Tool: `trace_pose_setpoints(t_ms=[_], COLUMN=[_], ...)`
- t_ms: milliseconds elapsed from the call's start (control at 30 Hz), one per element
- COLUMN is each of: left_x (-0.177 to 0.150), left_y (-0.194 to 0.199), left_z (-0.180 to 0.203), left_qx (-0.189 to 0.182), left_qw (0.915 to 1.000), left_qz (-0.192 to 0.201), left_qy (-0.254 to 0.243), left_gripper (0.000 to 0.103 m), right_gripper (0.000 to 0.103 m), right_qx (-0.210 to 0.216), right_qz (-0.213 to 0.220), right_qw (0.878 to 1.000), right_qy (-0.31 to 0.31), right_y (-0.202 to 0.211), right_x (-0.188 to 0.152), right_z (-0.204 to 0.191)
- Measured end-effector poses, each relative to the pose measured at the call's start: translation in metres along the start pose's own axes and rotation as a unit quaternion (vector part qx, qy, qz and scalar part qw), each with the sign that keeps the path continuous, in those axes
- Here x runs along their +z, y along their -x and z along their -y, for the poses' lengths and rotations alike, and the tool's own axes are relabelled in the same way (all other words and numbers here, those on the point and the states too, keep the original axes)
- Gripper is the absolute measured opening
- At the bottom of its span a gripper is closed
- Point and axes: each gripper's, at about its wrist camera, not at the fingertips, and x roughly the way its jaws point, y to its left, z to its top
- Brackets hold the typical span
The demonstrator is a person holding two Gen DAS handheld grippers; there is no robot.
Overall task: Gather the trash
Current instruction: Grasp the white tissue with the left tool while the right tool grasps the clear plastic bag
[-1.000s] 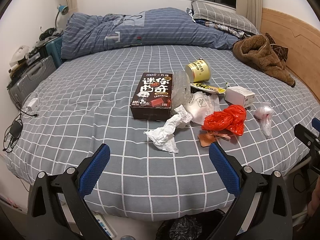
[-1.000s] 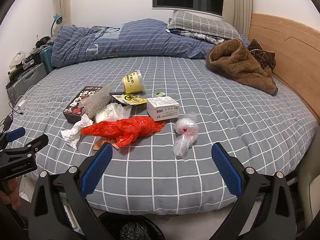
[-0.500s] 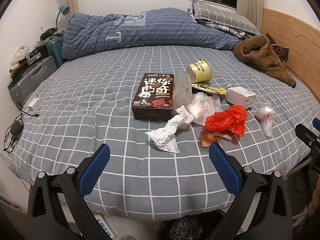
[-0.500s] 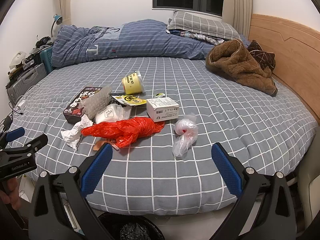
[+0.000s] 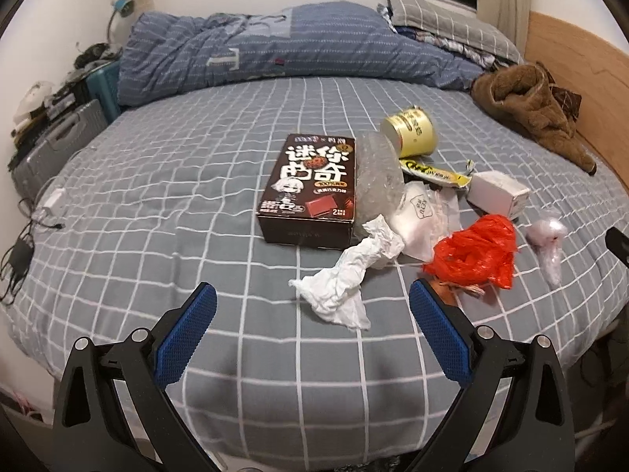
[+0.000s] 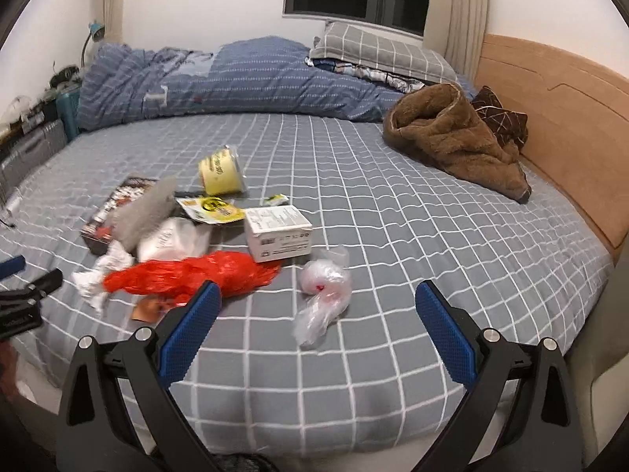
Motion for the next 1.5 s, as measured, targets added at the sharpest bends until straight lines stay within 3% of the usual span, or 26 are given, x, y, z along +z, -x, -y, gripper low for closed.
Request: trace_pose_setpoints(t_ms=[367, 633, 800, 967, 1033, 1233, 1500], left_x=[0.013, 0.013, 0.011, 0.009, 0.008, 0.011, 0.016], left_y=[-0.058, -0.085, -0.093, -0.096, -0.095, -0.087, -0.064], left_z=[0.014, 0.021, 0.024, 0.027, 0.028, 0.023, 0.017], left_qx=[-0.021, -0.042, -0.05, -0.054, -0.052, -0.051, -0.048], left_qw=[0.999, 0.997, 0.9957, 0.9947, 0.9946, 0.9955, 0.998], left_qz=[-0.039, -0.064, -0.076, -0.085, -0.087, -0.078, -0.042], left_qy=[-0.008, -0.013, -0.02, -0.021, -0.023, -0.015, -0.006], left_gripper=[0.093, 0.077, 0.059, 0.035, 0.028, 0.019, 0.018], right_gripper=[0.089, 0.079, 0.069, 0.05, 0.05, 0.048, 0.048], right_qx=[-0.001, 0.007, 0.009, 0.014, 0.013, 0.01, 0.006], right_qz=[-0.064, -0.096, -0.103, -0.121, -0.122, -0.117, -0.094], right_qw=[0.998, 0.995, 0.995, 0.992, 0.992, 0.993, 0.995], right_qy=[-0.007, -0.012, -0.015, -0.023, -0.025, -0.03, -0.028], right_y=[-0.085, -0.119, -0.126, -0.135, -0.135, -0.131, -0.111], right_x=[0.003, 0.0, 0.0, -0.003, -0.003, -0.002, 0.006], right_z=[0.008, 0.003, 0.003, 0.004, 0.004, 0.006, 0.007])
